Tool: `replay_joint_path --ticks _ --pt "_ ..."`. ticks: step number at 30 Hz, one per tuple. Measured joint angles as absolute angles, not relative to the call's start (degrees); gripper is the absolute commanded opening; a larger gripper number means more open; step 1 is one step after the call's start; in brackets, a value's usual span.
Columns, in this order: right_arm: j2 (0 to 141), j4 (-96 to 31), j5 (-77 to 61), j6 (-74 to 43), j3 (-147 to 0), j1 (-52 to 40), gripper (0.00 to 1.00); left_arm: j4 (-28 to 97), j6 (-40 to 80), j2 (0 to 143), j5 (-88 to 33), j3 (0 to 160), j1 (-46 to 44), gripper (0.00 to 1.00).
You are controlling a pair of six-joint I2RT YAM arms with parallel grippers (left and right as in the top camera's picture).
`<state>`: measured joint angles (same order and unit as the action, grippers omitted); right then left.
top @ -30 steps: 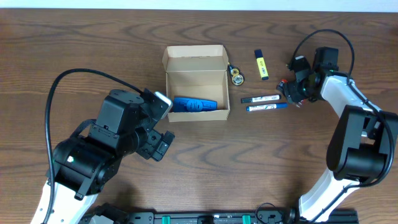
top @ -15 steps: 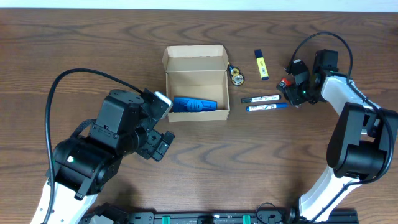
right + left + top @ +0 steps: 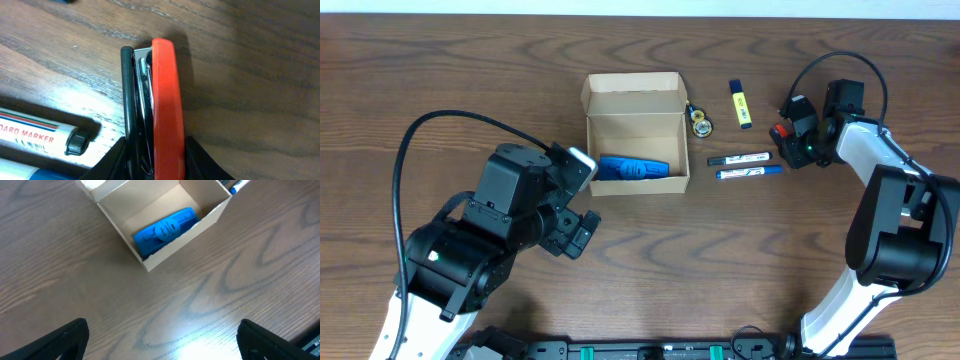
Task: Pack container
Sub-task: 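Carry the red stapler with the right gripper into the box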
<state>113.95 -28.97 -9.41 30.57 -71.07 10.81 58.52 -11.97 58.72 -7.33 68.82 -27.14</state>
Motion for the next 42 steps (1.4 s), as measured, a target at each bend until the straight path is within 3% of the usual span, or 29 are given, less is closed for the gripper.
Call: replay_joint_path --ticks 6,18,29,42 --pt "114.0 -29.5 -9.8 26.9 -71.3 10.8 0.01 58.5 -12.0 58.7 -7.3 68.8 -27.1 0.95" --pt "105.6 -37.9 -20.8 21.9 -80.4 8.7 0.01 58.5 -12.0 58.7 -7.3 68.8 -27.1 0.95" --pt "97.7 -31.4 -24.4 22.2 -82.0 -14.7 0.01 58.5 -12.0 58.7 -7.3 68.8 -27.2 0.95" --pt "104.8 -29.6 -15.2 37.7 -82.0 -30.6 0.01 58.5 -12.0 58.7 -7.3 68.8 -27.1 0.95"
